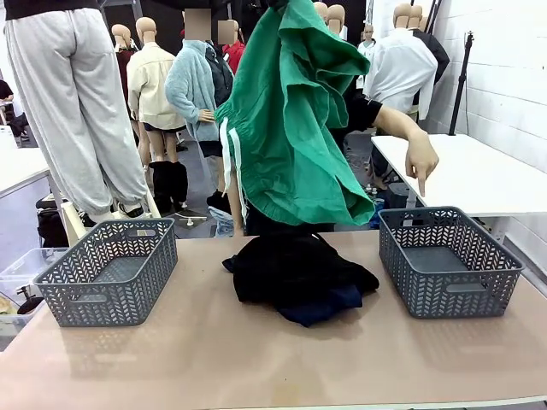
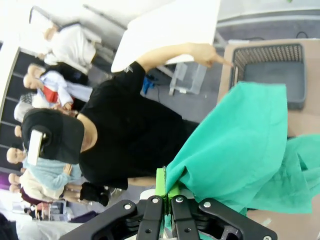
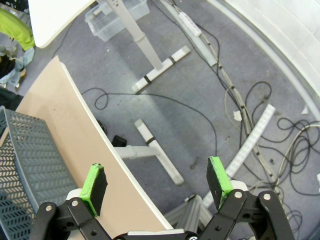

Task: Sort the tops and bottoms.
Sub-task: Sort the clothes according to human instructions.

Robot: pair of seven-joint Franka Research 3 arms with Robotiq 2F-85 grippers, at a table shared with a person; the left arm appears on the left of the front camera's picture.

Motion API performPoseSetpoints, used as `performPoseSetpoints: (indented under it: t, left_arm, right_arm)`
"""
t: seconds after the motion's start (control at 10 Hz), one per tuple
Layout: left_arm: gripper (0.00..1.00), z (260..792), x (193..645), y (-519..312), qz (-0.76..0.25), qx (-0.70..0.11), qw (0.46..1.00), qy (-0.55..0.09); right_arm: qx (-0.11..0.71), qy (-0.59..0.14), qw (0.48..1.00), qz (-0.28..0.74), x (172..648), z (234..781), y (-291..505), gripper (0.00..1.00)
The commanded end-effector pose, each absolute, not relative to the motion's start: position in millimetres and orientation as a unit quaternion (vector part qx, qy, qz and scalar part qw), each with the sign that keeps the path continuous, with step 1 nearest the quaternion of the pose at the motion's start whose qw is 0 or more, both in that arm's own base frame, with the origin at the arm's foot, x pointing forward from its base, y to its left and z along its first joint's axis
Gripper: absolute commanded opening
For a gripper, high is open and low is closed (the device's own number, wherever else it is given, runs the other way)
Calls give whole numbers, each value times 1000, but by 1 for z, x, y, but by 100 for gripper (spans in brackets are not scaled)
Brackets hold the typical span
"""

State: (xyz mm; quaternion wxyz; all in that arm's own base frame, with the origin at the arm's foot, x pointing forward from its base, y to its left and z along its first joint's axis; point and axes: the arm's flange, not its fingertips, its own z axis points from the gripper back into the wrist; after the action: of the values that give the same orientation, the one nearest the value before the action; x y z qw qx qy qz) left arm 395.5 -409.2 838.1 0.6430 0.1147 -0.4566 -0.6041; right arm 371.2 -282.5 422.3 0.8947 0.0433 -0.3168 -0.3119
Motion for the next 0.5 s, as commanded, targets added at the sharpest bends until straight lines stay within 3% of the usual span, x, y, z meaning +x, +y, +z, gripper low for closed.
performPoseSetpoints:
  t: [0.0,0.4]
  left_arm:
    - [0,869,436,-476,-644,94,583,-487]
    - [0,866,507,-620,-695,56,508,-506]
  right_arm:
    - [36,-319,897,-305,368,422,-280,100]
    - [36,-319,897,-305,368,422,-280,100]
